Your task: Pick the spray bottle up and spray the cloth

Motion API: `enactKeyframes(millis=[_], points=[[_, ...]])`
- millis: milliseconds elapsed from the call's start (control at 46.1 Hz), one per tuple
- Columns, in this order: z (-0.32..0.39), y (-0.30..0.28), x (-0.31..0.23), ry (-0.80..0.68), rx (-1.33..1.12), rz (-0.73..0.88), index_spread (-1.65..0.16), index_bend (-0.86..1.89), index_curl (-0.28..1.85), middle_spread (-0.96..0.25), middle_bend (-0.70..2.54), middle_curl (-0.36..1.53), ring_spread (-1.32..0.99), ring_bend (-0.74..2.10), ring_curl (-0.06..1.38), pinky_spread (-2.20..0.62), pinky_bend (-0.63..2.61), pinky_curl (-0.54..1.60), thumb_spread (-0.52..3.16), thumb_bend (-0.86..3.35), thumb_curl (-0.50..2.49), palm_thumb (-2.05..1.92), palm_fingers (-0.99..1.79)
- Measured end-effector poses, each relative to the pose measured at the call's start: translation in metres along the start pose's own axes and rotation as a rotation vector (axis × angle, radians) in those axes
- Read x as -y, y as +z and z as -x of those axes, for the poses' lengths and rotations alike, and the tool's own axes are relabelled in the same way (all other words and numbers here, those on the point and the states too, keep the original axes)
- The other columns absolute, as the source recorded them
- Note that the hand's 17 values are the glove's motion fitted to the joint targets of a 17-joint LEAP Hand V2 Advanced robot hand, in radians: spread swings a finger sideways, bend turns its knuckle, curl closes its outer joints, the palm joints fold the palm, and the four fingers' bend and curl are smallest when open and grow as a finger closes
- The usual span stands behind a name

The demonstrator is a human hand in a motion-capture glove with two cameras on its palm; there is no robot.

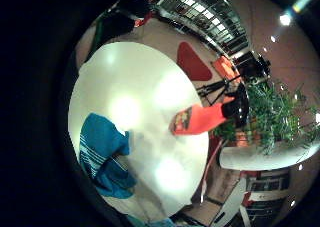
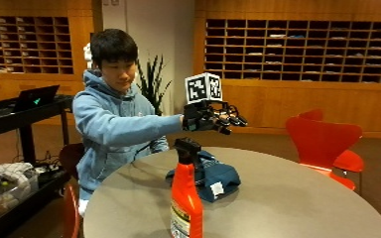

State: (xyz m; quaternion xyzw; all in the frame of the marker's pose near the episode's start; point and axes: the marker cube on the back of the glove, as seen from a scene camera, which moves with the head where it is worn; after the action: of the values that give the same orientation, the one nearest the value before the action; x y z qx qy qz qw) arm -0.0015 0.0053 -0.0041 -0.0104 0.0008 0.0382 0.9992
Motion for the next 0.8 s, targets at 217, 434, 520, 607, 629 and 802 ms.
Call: enactKeyframes(millis=[217, 434, 520, 607, 629, 802], points=[[-0.006, -0.006, -0.004, 0.05, 0.072, -0.068, -0.35, 0.14, 0.27, -0.05, 0.18, 0.27, 0.08, 0.25, 0.23, 0.22, 0.31, 0.28, 1.12, 0.05, 0.24, 0.45, 0.45], [-0.016, -0.009, -0.016, 0.088, 0.213, -0.13, -0.36, 0.12, 0.26, -0.03, 0.16, 0.27, 0.12, 0.26, 0.25, 0.24, 0.38, 0.32, 1.14, 0.0, 0.27, 0.47, 0.27], [-0.021, -0.009, -0.021, 0.11, 0.251, -0.14, -0.36, 0.13, 0.25, -0.02, 0.16, 0.26, 0.13, 0.25, 0.25, 0.24, 0.4, 0.33, 1.13, -0.01, 0.28, 0.48, 0.21], [-0.029, -0.009, -0.029, 0.144, 0.289, -0.15, -0.36, 0.14, 0.26, -0.02, 0.15, 0.26, 0.14, 0.25, 0.25, 0.24, 0.43, 0.34, 1.14, -0.02, 0.29, 0.48, 0.15], [-0.031, -0.009, -0.032, 0.152, 0.301, -0.157, -0.36, 0.15, 0.26, -0.02, 0.16, 0.26, 0.15, 0.24, 0.25, 0.24, 0.43, 0.34, 1.14, -0.02, 0.29, 0.48, 0.14], [-0.049, -0.01, -0.052, 0.24, 0.43, -0.277, -0.36, 0.16, 0.26, -0.01, 0.17, 0.25, 0.16, 0.25, 0.25, 0.25, 0.44, 0.34, 1.14, -0.02, 0.3, 0.48, 0.09]])
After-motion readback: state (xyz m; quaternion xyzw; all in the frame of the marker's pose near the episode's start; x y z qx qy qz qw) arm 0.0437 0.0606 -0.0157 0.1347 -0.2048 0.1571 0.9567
